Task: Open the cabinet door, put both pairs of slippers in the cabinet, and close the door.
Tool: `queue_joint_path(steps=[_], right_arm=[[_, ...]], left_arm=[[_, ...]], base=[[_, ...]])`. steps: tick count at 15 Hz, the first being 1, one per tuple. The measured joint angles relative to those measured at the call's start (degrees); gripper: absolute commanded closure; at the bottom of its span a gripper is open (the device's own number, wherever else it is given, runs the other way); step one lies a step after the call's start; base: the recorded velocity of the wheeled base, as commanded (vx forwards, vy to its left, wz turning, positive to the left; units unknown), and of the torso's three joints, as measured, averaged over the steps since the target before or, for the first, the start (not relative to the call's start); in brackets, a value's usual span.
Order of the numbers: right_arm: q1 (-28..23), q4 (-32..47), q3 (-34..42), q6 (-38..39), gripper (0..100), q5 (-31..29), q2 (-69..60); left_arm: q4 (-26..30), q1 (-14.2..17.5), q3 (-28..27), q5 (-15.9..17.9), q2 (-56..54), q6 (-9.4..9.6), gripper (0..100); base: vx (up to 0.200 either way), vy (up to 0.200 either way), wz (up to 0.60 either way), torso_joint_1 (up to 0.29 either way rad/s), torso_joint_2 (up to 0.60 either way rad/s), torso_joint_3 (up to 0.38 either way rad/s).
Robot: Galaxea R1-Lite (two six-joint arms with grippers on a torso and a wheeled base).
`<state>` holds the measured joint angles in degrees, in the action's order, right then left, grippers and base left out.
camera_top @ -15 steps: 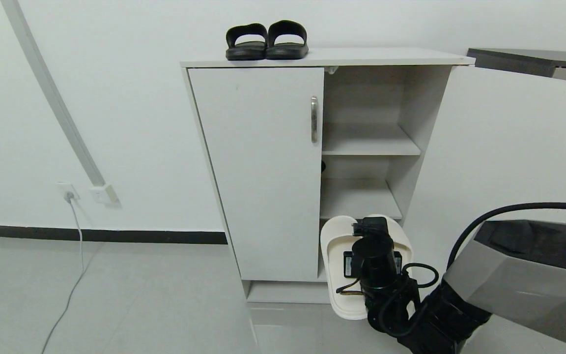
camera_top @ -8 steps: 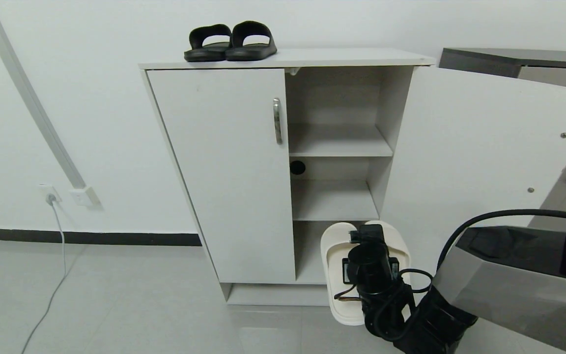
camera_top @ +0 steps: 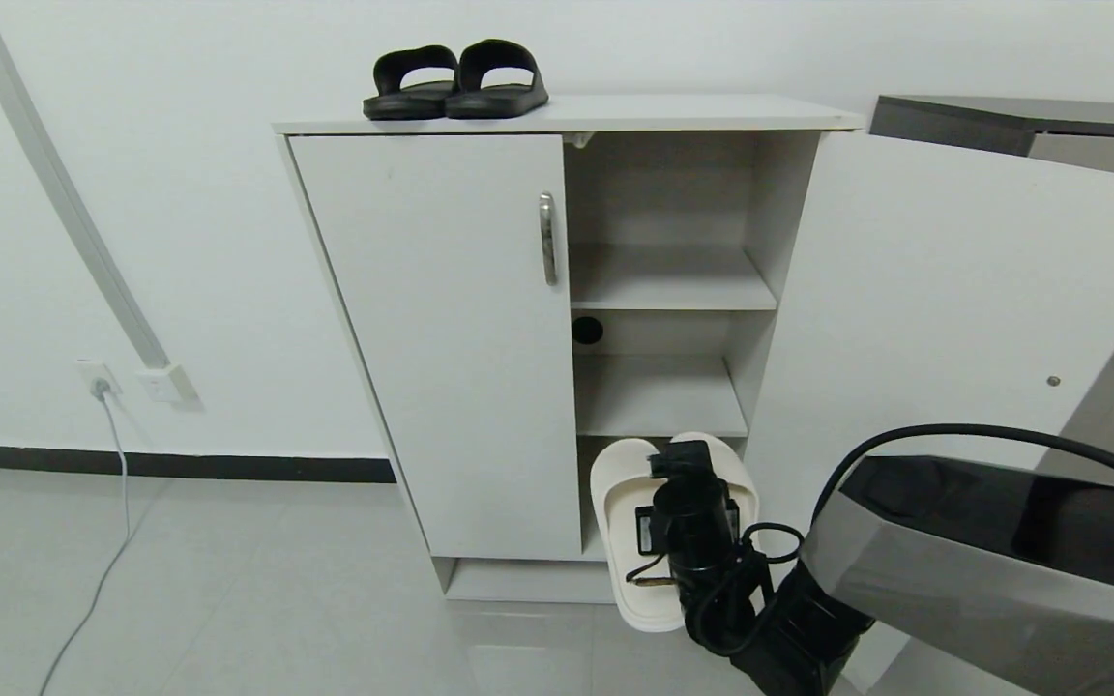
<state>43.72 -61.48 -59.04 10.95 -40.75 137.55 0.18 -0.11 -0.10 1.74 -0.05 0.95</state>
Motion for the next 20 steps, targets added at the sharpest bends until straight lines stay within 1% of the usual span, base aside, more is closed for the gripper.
queue_joint_path(steps=[9,17,20], right_arm=[[0.2,-0.2,-0.7,-0.9,100,-0.3,1.7],[0.1,-0.3,-1.7,-0.9,100,-0.5,3.0],[0.1,-3.0,-1.9,-1.2,100,-1.3,4.0]], left_arm=[[0.0,0.0,0.0,0.0,0.0,0.02,100],[0.0,0.0,0.0,0.0,0.0,0.02,100],[0.0,0.0,0.0,0.0,0.0,-0.05,100]], base=[[0.000,0.000,0.00,0.000,0.00,-0.007],[0.000,0.000,0.00,0.004,0.00,-0.179],[0.000,0.000,0.00,0.010,0.01,-0.159]])
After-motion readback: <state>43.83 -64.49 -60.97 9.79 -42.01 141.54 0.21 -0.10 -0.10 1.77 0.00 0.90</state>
